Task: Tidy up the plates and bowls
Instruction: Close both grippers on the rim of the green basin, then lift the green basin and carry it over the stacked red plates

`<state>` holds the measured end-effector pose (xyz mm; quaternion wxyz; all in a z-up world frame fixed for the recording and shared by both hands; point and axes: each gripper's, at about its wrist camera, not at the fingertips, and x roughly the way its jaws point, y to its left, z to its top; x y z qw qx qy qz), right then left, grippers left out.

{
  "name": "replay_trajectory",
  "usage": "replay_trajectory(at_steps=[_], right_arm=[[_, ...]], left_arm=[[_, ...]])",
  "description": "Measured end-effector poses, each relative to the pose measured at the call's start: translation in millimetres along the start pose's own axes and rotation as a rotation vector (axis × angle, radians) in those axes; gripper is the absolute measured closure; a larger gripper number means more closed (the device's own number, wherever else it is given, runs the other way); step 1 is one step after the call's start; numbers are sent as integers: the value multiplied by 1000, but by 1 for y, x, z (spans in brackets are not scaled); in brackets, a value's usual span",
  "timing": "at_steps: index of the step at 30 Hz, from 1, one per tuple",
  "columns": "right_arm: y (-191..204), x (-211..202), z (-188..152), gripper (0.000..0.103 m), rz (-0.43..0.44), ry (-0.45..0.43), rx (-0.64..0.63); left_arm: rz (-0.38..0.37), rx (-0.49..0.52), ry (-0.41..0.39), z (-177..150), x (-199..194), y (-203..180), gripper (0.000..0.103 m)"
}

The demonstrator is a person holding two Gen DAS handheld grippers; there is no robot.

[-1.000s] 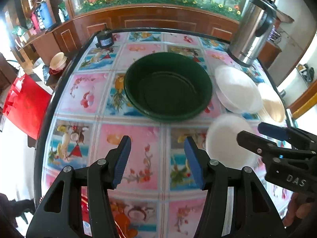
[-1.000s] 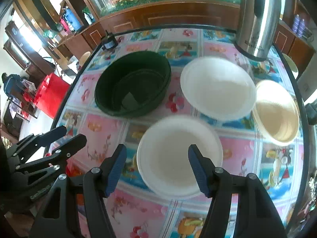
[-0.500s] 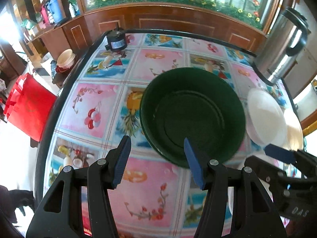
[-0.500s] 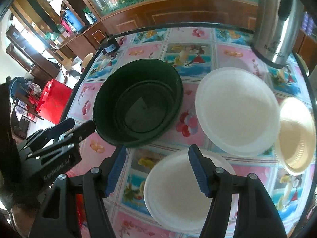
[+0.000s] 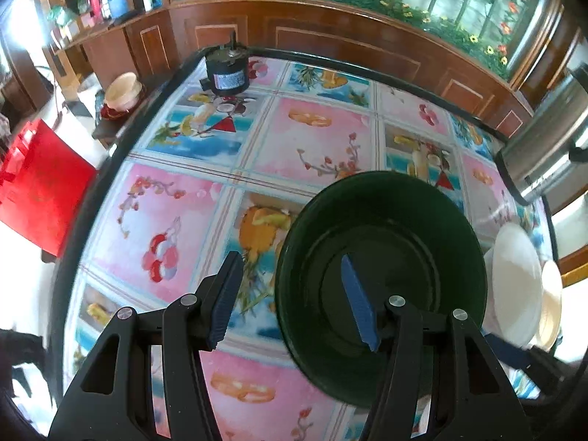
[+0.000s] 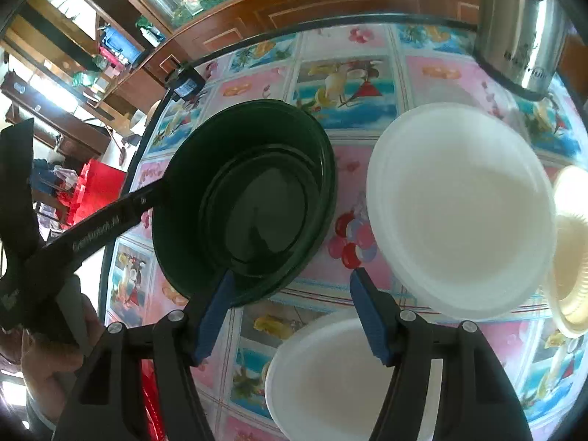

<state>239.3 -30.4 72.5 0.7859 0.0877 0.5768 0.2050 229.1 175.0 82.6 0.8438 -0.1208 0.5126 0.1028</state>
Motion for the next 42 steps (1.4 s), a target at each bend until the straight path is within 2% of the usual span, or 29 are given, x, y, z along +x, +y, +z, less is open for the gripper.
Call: replay_trajectory(at_steps=[10,12,14,15,16,21,23,26,34,42], right_arm=[[-5,12,5,38,7,9,10],[-6,14,5,53,14,6,5],[-5,17,6,65,24,13,-13],[-3,18,5,71,29,17,-30],[0,19,4,73,22,14,-55],[6,15,2,73,-16,-2,-105],[6,15,1,73,-28,-4,-109],[5,10,0,73,-30,-16,-110],[18,1,-4,73,-56,-39,-149],[25,-15,-29,73,-70,-45,-176]], left_arm=[[9,1,82,-1,29,0,47],[11,-4,79,-3,28,1,48],[6,-2,89,-6,29,1,68],[3,-4,95,-7,29,1,71],[2,-6,102,-9,29,2,72],[7,-12,79,-17,21,2,73],[8,-16,75,-18,20,2,79],[1,-30,76,-20,16,6,82],[-1,-22,64,-30,-2,11,83],[-14,-3,38,-54,-39,14,83]])
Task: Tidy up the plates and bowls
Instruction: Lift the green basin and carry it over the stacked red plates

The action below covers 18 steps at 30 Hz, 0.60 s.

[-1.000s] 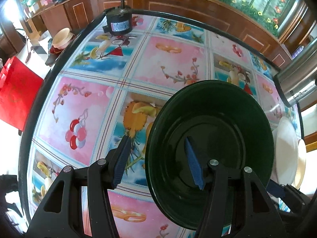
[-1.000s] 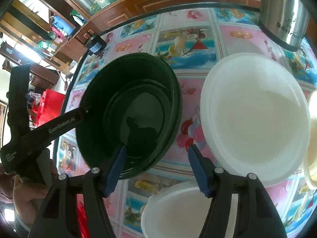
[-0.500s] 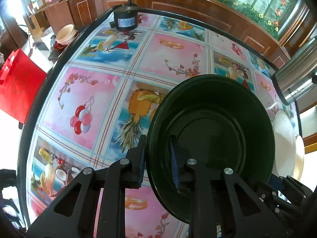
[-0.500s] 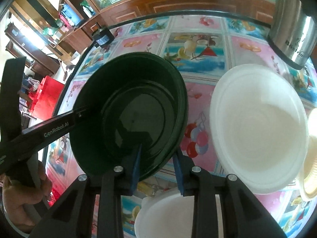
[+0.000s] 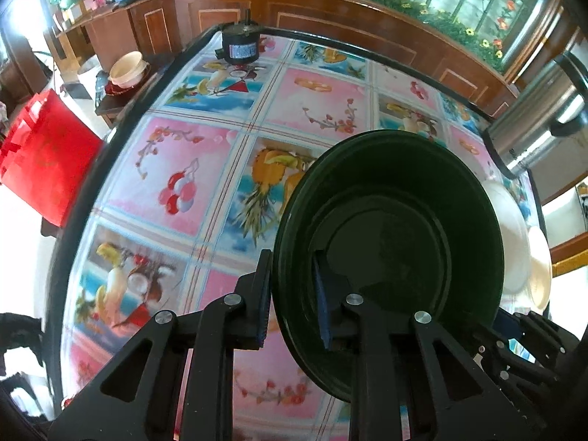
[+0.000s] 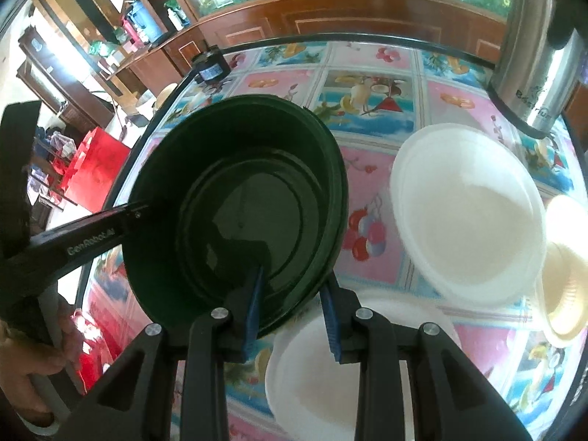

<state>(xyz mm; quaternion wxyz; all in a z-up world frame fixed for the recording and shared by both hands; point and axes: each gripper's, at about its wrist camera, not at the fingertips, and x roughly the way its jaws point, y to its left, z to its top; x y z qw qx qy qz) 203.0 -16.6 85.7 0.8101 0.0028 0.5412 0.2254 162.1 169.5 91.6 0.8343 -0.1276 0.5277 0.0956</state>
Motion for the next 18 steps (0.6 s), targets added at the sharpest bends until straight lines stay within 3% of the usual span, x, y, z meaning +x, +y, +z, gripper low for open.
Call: replay_trajectory(at_steps=[18], right_arm=[[47,-47,-85,73,-22,-15,-9]], left_arm=[[1,89,-52,-93,-82,23,83]])
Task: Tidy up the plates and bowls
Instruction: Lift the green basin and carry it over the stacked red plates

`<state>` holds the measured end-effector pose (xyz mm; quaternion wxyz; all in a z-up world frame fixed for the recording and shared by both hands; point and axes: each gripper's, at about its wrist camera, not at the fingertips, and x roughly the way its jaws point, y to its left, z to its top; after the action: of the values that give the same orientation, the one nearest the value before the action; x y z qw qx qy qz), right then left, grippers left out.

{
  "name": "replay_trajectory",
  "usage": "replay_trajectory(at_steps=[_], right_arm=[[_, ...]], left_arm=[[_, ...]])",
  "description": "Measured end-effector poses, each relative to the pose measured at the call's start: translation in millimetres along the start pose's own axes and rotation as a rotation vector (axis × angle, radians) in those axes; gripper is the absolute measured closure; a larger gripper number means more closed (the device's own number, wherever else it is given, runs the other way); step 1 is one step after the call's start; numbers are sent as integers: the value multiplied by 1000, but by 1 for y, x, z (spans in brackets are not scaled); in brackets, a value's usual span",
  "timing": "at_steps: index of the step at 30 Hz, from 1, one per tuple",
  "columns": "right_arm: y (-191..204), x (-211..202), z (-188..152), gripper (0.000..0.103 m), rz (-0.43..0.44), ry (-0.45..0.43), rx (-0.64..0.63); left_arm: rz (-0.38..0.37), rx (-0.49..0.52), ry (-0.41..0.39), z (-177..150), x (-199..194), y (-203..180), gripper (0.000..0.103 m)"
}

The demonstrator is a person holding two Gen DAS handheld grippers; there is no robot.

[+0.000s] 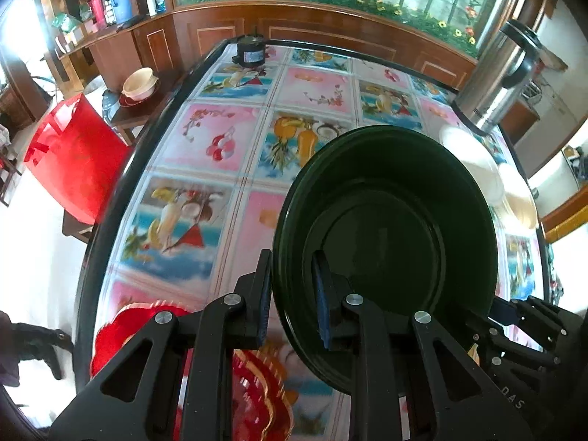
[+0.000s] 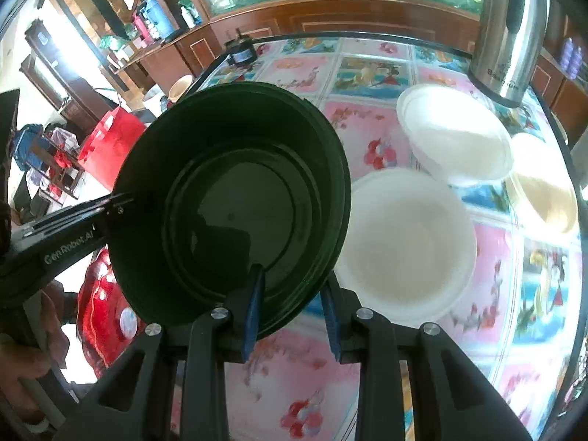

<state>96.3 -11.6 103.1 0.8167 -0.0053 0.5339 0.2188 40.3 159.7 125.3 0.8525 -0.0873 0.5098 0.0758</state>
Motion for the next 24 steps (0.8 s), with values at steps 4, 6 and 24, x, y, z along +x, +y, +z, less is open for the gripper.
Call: replay_trajectory(at_steps=[4,6,24], right_arm=[[11,-7,-17,72,-11,1,-9],[17,-11,-25,72,-14,1,-10],[56,-31,-62,70,-50,-12,-16]], left_arm=[[-6,15,-4,-19,-14,6,83],[-6,25,-3,-27,-19,8,82],[-44,50,9,-68,-45,37,83]])
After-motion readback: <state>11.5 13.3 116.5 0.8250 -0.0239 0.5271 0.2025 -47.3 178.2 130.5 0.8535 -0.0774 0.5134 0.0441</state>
